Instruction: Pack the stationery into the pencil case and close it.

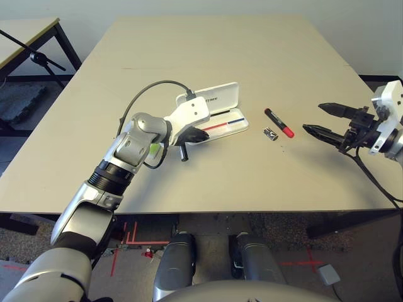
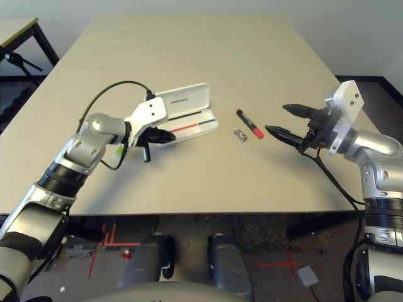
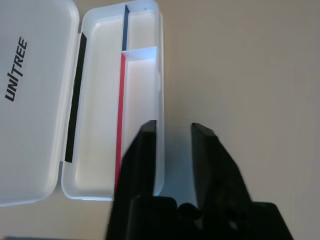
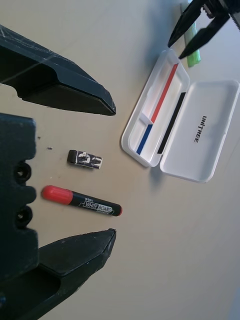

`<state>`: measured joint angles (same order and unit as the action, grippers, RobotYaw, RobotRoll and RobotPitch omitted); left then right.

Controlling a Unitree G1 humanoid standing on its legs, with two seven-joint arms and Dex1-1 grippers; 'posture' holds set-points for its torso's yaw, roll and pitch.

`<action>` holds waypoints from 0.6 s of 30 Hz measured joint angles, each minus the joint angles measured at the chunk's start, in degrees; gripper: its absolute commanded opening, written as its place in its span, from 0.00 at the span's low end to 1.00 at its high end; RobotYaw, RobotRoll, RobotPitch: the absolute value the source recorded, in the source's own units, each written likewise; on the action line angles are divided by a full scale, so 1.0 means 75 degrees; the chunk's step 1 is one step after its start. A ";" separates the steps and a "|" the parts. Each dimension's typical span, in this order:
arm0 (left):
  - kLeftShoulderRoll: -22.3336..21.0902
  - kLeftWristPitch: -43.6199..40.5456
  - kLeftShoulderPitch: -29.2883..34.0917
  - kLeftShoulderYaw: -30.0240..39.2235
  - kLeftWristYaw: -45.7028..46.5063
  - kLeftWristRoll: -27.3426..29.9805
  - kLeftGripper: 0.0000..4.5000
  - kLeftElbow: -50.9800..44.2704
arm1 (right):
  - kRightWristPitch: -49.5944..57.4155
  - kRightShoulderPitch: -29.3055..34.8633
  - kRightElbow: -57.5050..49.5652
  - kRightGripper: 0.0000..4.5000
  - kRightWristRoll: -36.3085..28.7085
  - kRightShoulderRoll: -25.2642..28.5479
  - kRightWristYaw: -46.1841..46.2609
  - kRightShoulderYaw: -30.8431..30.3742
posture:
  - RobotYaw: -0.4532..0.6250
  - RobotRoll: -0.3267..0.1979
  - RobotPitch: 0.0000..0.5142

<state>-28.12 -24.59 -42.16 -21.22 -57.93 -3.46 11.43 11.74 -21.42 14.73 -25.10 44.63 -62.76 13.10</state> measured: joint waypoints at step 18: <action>0.0712 -0.0484 -0.0291 -0.0092 0.0037 -0.0140 1.00 0.1159 | 0.0001 0.0224 -0.0128 1.00 -0.0004 -0.0004 0.0088 0.0016 | 0.53 0.62 0.16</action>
<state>-22.78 -28.22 -44.34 -21.91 -57.65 -4.51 20.12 11.75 -19.73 13.78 -25.13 44.60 -62.10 13.22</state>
